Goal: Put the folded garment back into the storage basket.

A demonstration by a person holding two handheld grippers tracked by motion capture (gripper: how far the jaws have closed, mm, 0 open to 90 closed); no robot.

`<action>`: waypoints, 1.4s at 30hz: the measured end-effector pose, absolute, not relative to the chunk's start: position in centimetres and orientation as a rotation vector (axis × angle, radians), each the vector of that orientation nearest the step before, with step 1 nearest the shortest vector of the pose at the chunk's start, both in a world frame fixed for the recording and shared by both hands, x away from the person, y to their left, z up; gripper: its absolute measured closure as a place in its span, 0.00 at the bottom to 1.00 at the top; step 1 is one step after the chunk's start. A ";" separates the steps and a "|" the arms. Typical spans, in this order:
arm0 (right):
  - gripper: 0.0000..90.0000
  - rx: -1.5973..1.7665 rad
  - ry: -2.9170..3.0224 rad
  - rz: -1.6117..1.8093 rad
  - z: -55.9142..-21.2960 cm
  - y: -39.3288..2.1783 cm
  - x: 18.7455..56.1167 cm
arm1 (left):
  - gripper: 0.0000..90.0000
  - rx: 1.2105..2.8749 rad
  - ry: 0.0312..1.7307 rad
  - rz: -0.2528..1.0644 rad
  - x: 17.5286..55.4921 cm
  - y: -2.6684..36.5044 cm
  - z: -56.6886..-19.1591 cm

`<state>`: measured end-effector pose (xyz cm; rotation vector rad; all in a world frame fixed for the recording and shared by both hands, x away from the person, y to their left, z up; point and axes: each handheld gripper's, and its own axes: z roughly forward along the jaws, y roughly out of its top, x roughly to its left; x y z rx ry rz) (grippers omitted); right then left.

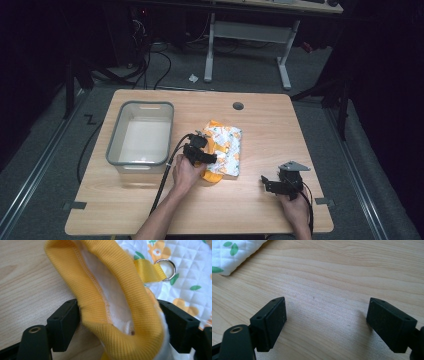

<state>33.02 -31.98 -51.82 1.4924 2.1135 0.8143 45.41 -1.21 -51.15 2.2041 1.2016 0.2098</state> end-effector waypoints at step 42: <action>0.18 1.492 2.114 0.814 -51.8 -32.0 33.0 | 0.82 2.164 1.044 0.126 44.2 -1.4 -49.6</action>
